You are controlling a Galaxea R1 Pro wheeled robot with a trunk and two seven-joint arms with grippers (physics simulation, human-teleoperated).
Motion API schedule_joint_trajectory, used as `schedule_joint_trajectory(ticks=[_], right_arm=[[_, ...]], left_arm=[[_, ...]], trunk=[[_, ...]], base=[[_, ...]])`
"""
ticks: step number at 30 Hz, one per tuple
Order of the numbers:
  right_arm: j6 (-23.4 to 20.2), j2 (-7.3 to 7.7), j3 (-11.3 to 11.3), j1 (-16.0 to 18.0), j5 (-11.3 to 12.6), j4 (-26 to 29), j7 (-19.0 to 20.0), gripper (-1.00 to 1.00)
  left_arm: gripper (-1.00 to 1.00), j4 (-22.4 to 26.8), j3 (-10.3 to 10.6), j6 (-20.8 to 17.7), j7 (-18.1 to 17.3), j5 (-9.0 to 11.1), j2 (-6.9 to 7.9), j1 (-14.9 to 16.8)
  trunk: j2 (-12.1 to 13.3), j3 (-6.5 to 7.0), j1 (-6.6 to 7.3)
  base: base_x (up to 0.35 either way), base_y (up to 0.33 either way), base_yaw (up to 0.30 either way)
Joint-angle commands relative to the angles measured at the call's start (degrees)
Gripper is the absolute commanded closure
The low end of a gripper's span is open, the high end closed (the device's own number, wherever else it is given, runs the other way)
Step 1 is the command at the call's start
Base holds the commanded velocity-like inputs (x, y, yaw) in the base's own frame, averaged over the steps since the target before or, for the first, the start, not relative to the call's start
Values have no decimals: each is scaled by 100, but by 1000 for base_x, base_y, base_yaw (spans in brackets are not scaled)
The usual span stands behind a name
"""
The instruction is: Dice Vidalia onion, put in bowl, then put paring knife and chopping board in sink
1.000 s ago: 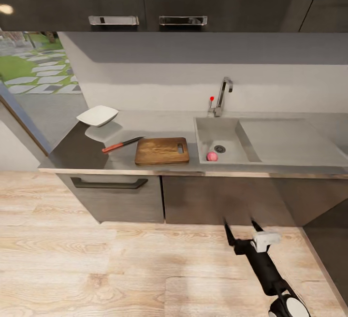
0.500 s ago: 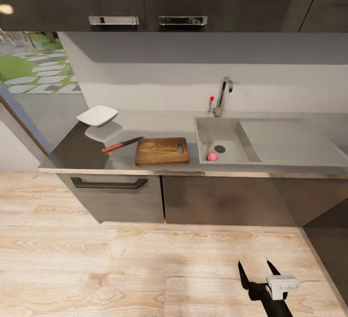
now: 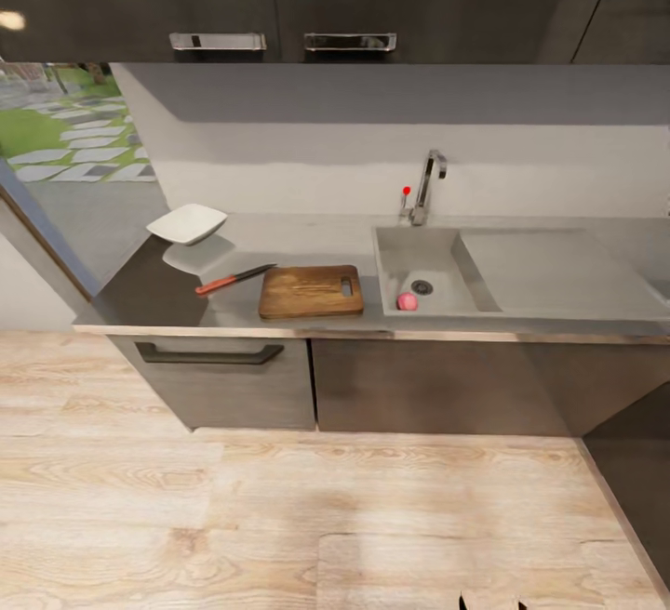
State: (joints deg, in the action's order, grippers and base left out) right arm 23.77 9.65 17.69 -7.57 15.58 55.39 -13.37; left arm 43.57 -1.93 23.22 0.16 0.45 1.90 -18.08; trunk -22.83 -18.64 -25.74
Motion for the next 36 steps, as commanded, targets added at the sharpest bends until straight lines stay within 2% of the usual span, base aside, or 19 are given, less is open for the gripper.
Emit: schedule_joint_trajectory(ticks=[1,21,27,36], right_arm=[[20,-14,30,2,43,-41,-34,-100],[31,-51,24,1,50,-199,-34,-100],[31,-51,24,1,50,-235,-34,-100],[31,-51,24,1,50,-239,-28,-100]], left_arm=[[-100,-11,-1,7,2,2,-2,-2],[-100,-41,7,8,2,8,-21,-2],[-100,-42,7,8,2,8,-23,-2],[-100,-42,5,8,2,8,-23,-2]], trunk=[[-9,1,-4],[-9,182,-4],[-9,237,-4],[-9,319,-4]], base=[[0,0,-32],[-12,-5,-4],[-222,-166,0],[25,-275,0]])
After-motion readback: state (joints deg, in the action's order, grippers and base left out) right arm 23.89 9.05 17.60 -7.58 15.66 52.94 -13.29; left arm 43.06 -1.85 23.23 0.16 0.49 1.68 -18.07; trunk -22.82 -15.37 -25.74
